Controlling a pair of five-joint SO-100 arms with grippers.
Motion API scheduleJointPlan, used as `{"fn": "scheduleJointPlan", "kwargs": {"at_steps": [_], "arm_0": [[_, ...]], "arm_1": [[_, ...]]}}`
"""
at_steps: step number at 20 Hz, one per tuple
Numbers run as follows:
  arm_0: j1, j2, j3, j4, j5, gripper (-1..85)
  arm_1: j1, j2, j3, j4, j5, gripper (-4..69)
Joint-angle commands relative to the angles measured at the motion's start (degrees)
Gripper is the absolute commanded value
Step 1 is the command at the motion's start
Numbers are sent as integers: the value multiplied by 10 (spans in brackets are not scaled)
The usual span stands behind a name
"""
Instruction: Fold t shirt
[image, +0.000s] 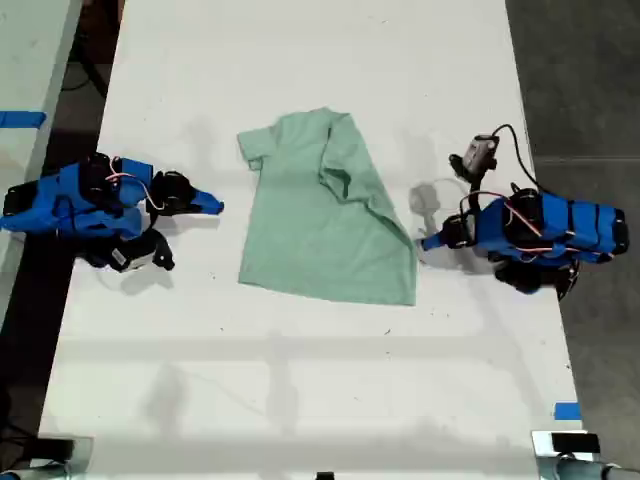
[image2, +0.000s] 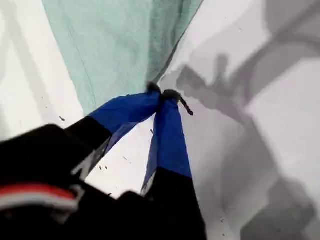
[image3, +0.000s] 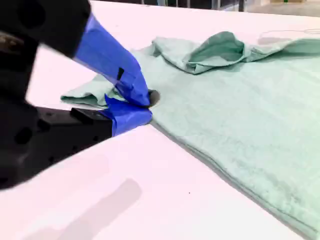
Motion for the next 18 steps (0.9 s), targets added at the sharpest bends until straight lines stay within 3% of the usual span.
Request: {"fn": "scheduleJointPlan", "kwargs": {"at_steps": [1, 6, 9, 12, 14, 16, 18], "arm_0": [[-29, 0, -4, -7, -41, -3], [-89, -188, -222, 56, -3, -3], [-194, -377, -386, 97, 130, -3], [-249, -555, -512, 94, 229, -3], [-300, -670, -604, 87, 296, 81], [-337, -845, -726, 95, 365, 219], [-347, -1003, -824, 92, 403, 251]], "arm_1": [[-4, 5, 30, 2, 19, 13], [-3, 5, 30, 2, 19, 13], [-3, 5, 30, 2, 19, 13], [-4, 5, 30, 2, 19, 13], [-2, 5, 30, 2, 18, 13], [-5, 5, 30, 2, 18, 13], [-11, 5, 30, 2, 21, 13]]}}
